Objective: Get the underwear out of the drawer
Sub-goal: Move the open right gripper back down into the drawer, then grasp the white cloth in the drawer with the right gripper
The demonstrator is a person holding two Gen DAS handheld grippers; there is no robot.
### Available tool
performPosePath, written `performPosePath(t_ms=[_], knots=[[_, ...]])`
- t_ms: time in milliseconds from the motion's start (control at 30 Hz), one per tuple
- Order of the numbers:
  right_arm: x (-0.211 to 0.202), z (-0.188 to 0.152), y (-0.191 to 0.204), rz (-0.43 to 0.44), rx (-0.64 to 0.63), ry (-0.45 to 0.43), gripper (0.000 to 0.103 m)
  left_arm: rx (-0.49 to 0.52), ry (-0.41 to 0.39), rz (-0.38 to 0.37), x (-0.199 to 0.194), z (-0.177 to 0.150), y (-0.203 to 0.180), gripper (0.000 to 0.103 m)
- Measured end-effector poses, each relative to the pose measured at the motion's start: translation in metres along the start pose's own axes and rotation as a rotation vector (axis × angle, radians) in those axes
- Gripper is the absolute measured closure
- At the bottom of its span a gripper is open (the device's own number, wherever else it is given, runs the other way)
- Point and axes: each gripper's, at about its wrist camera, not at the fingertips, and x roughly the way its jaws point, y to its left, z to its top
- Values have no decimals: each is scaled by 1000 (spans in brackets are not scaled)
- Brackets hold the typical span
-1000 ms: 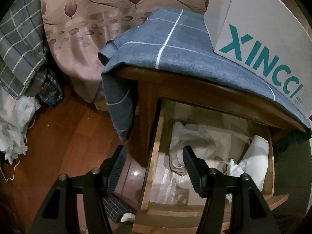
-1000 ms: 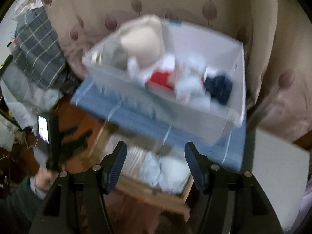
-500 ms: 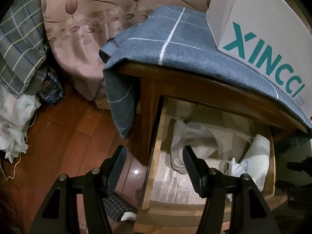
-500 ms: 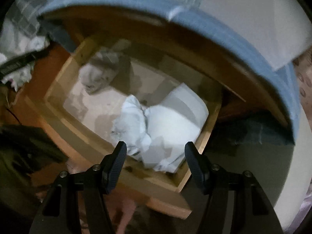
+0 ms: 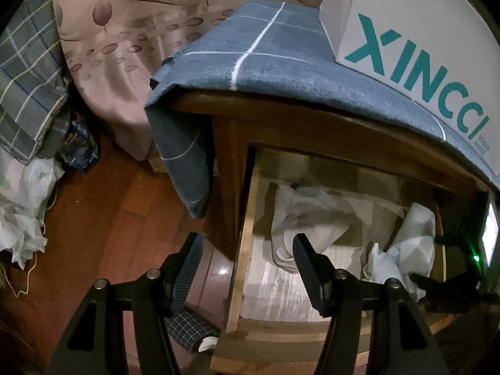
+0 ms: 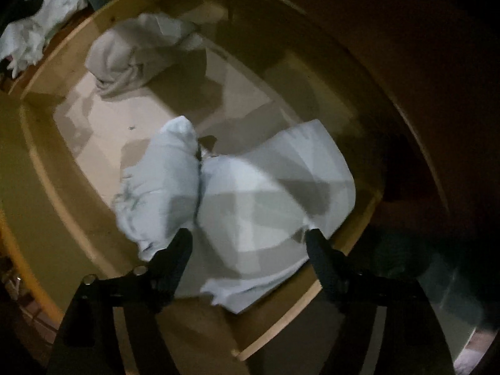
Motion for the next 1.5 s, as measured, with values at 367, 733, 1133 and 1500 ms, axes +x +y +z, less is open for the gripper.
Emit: performPosePath(t_ms=[367,733,1133,1500], knots=[[29,15,-1,-35,-36,41,36,2,21,-10,4,0,-2,41],[-11,-11,-5,-53,73,-20,78,-16,16,-29,1,0,3,41],[-85,-37,-32,9,319,-229,81,-26,12,-40,-2,0,5,41],[-85,-76,-93,505,745,-233,82,-63,11,-70,-5,3,10,41]])
